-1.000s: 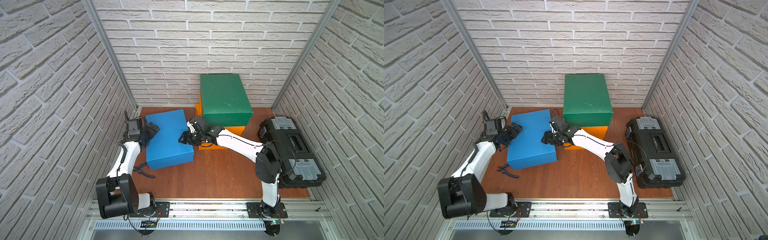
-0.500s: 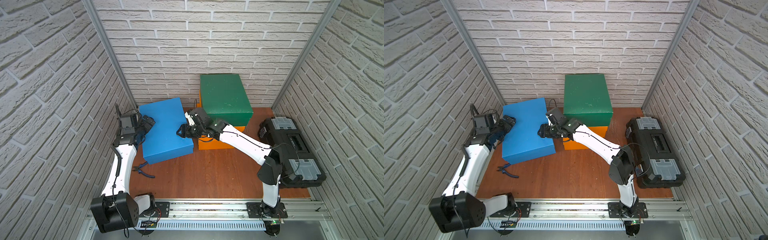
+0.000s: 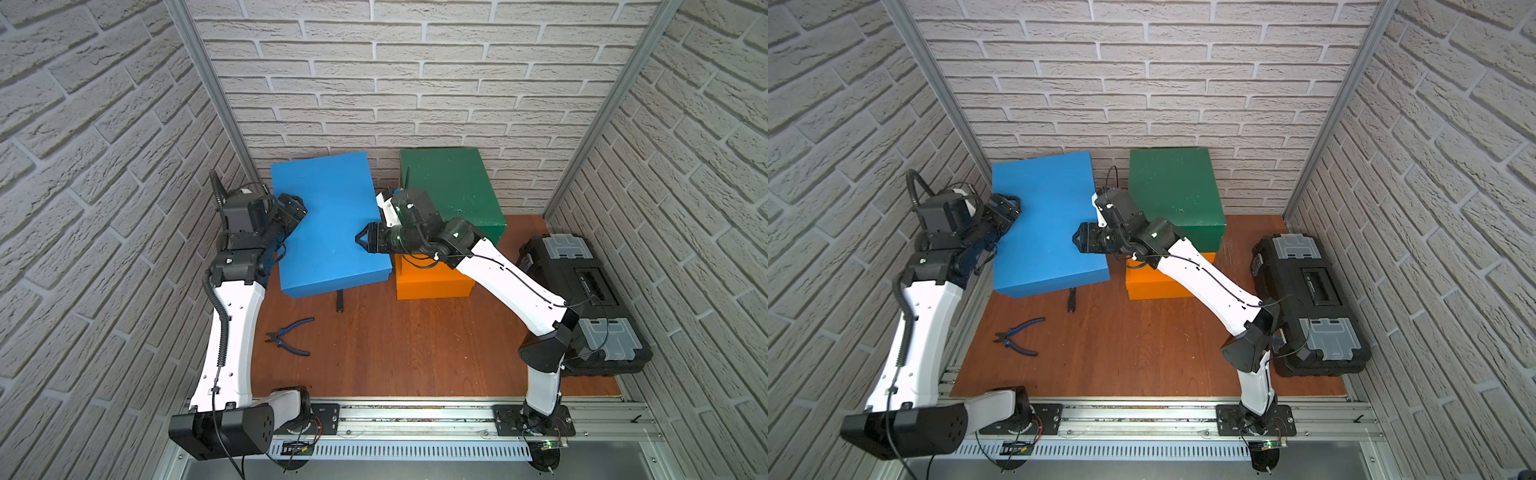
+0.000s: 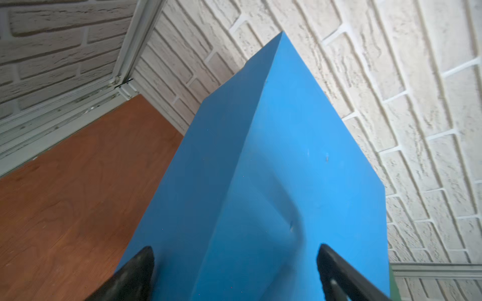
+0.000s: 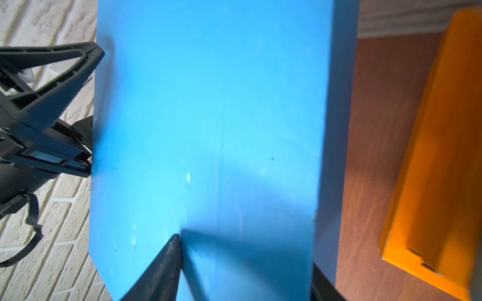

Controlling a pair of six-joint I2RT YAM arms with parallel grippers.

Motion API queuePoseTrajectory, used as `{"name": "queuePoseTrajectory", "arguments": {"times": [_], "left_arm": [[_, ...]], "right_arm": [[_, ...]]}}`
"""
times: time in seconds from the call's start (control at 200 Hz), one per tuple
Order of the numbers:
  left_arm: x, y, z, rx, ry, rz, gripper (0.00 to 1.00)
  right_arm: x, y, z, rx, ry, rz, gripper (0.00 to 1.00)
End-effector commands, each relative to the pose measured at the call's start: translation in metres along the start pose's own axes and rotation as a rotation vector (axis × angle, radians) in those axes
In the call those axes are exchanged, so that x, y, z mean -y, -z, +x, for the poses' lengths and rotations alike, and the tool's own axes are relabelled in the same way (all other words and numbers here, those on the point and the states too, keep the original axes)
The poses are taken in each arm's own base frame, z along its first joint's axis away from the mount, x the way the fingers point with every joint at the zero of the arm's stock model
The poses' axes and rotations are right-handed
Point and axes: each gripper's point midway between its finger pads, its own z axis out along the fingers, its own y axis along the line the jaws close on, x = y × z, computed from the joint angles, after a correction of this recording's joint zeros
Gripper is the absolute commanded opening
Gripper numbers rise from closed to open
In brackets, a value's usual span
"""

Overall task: Stack the shoeboxes
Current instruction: Place the shoebox at the shoebox.

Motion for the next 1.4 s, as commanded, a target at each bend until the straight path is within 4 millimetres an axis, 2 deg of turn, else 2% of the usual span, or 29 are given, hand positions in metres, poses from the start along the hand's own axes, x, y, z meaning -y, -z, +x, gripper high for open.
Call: {"name": "queuePoseTrajectory", "arguments": {"times": [0.0, 0.185, 0.405, 0.58, 0.905, 1.15, 1.395], "left_arm": [[0.072, 0.013, 0.035, -0.179, 0.045, 0.238, 0.96], [0.103, 0.024, 0.026, -0.158, 0.009, 0.286, 0.96], [0.13, 0.034, 0.018, -0.145, -0.013, 0.322, 0.96], [0.155, 0.04, 0.017, -0.142, -0.041, 0.356, 0.96], [0.206, 0.04, 0.038, -0.176, -0.092, 0.432, 0.95], [0.243, 0.037, 0.056, -0.195, -0.113, 0.498, 0.95], [0.272, 0.032, 0.07, -0.2, -0.122, 0.55, 0.95]], "right_arm": [[-0.093, 0.015, 0.015, -0.005, 0.133, -0.3, 0.46], [-0.101, 0.031, 0.003, 0.033, 0.146, -0.314, 0.45], [-0.108, 0.053, -0.012, 0.078, 0.165, -0.315, 0.45], [-0.11, 0.072, -0.021, 0.118, 0.176, -0.308, 0.44], [-0.102, 0.111, -0.035, 0.194, 0.207, -0.258, 0.44], [-0.081, 0.137, -0.05, 0.246, 0.19, -0.206, 0.42], [-0.066, 0.152, -0.057, 0.263, 0.175, -0.178, 0.41]]}}
